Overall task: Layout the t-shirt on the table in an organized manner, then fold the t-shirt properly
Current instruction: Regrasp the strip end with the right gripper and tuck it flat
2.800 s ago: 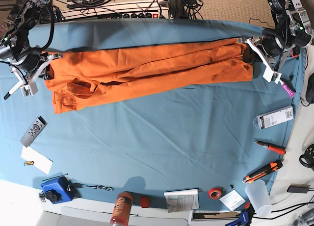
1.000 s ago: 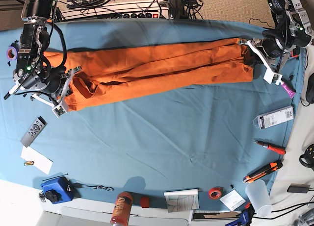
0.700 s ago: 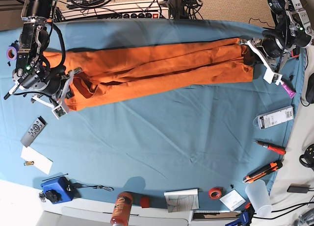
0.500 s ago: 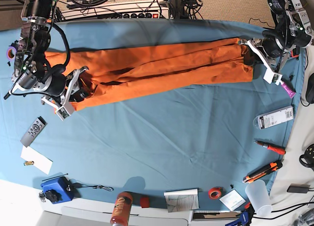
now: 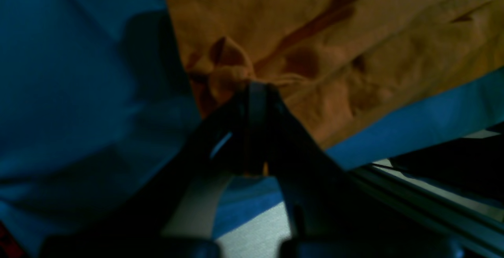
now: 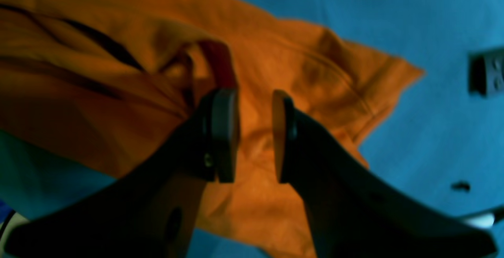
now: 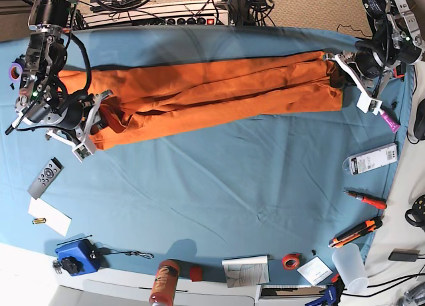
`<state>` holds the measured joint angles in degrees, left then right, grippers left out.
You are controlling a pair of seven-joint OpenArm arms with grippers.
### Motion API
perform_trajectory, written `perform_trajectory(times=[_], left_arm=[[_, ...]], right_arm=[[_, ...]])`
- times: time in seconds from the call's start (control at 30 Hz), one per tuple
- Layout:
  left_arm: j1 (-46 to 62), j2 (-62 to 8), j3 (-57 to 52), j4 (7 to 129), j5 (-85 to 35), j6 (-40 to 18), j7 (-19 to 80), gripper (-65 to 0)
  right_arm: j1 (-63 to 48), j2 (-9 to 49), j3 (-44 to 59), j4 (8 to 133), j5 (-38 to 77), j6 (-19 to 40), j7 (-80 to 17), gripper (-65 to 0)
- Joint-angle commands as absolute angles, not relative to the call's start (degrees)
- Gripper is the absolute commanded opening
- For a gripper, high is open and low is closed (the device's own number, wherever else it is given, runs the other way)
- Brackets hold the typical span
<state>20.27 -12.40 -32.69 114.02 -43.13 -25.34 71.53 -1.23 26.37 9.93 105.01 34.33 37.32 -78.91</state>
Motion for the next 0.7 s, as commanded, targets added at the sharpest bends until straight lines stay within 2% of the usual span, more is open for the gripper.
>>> perform_trajectory(times=[0.0, 0.17, 0.3, 0.53, 0.6, 0.67], left_arm=[[20.16, -12.99, -32.86, 115.04, -43.75, -25.54, 70.67, -65.0], [20.16, -12.99, -32.86, 115.04, -43.75, -25.56, 70.65, -65.0], [20.16, -12.99, -32.86, 115.04, -43.75, -25.56, 70.67, -65.0], [20.14, -12.99, -32.86, 115.04, -43.75, -25.56, 70.65, -65.0], [20.16, -12.99, -32.86, 115.04, -43.75, -25.56, 70.67, -65.0], [20.16, -12.99, -32.86, 115.04, -43.75, -25.56, 70.67, -65.0]], right_arm=[[-0.36, 27.33, 9.74, 105.71, 34.76, 37.23, -78.04, -49.2], [-0.34, 27.31, 3.42, 103.96, 31.66, 37.19, -77.76, -49.2], [-0.32, 27.31, -1.17, 101.97, 24.73, 34.17, -73.12, -49.2], [-0.30, 27.31, -2.59, 101.56, 21.34, 31.59, -69.21, -49.5], [-0.30, 27.31, -2.59, 101.56, 21.30, 31.44, -69.41, -54.8], [-0.30, 27.31, -2.59, 101.56, 20.18, 30.76, -69.56, -65.0]])
